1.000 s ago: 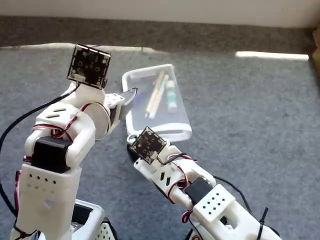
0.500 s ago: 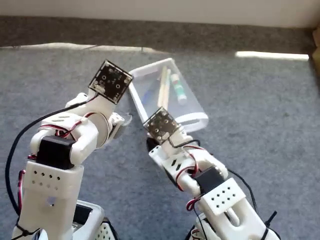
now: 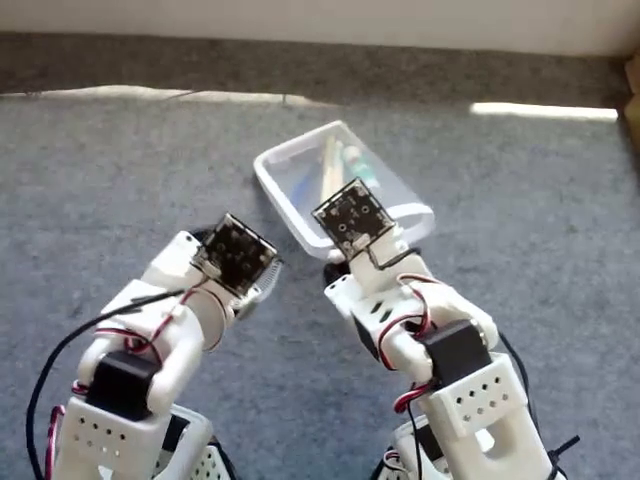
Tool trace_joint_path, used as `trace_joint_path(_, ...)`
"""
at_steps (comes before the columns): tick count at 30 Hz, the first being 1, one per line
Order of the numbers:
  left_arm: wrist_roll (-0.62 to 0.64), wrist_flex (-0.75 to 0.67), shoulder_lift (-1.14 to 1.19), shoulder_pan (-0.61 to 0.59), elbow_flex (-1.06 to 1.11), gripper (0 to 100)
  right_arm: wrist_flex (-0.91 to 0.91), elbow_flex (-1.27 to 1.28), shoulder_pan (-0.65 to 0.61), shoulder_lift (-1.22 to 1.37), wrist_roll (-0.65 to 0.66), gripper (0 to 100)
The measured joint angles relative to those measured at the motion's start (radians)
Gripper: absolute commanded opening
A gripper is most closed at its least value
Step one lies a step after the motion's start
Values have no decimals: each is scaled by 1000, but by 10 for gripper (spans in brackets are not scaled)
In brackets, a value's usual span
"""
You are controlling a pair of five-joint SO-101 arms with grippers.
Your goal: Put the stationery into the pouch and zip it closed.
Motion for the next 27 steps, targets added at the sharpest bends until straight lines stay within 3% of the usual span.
trace_joint_path(16,-3,-104,-61,216,55,271,233,-203,74,-5,0,5)
trace_joint_path(27,-55,-236,-64,324,170,266,258,-209,74,-264,57,5)
